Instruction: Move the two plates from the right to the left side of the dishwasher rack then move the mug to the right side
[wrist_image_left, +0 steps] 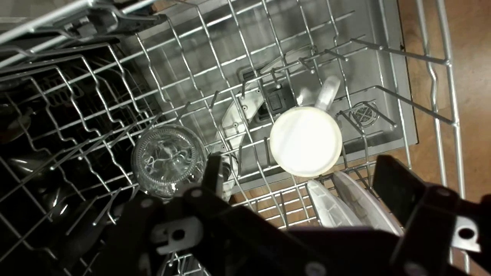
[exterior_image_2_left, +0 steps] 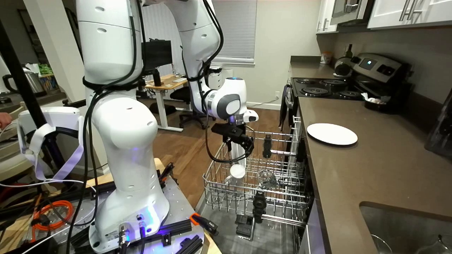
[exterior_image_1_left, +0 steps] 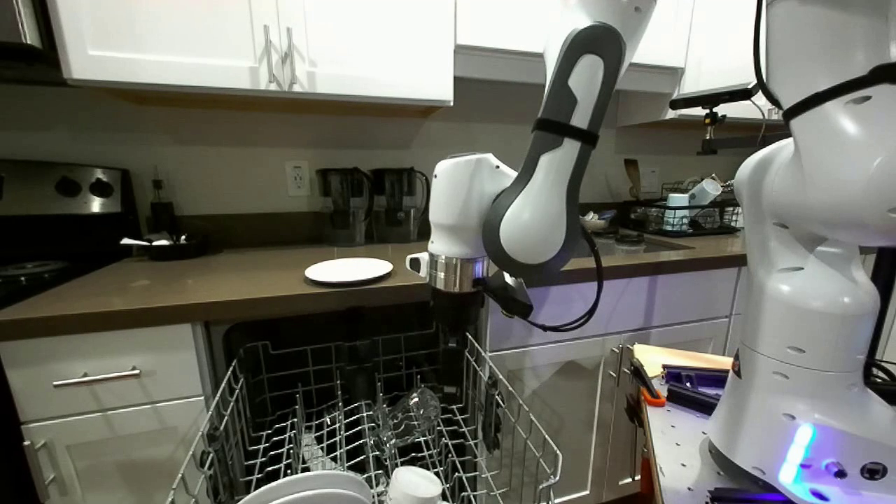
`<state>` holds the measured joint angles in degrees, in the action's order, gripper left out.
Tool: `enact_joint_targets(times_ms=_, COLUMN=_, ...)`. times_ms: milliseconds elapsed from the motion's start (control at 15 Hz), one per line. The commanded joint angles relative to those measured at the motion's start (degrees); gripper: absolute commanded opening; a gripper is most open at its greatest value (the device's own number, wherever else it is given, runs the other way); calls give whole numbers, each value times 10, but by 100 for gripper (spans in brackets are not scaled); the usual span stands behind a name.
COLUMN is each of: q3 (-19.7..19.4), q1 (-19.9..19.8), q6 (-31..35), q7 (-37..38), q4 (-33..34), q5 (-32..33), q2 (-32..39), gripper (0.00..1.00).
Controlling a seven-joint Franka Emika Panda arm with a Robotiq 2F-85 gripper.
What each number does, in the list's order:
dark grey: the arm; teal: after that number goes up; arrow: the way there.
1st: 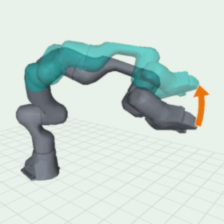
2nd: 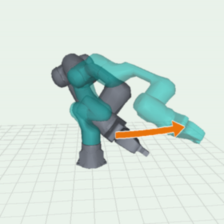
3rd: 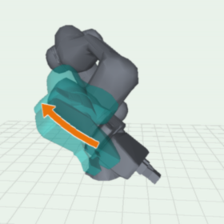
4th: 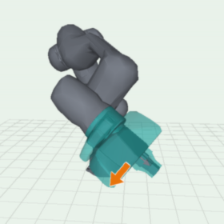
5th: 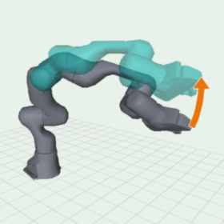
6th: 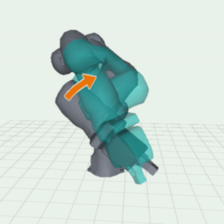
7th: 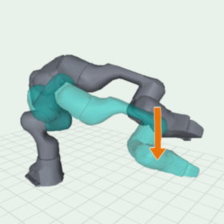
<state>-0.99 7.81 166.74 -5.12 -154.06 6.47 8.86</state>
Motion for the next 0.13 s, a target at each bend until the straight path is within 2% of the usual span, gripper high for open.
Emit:
enact_joint_targets(times_ms=0, q3=15, q1=-17, q6=-5, q7=1, q4=1, q5=6, q2=-5, gripper=100)
enact_joint_targets(times_ms=67, q3=15, q1=-18, q6=-6, q7=0, q4=1, q5=5, q2=-7, gripper=100)
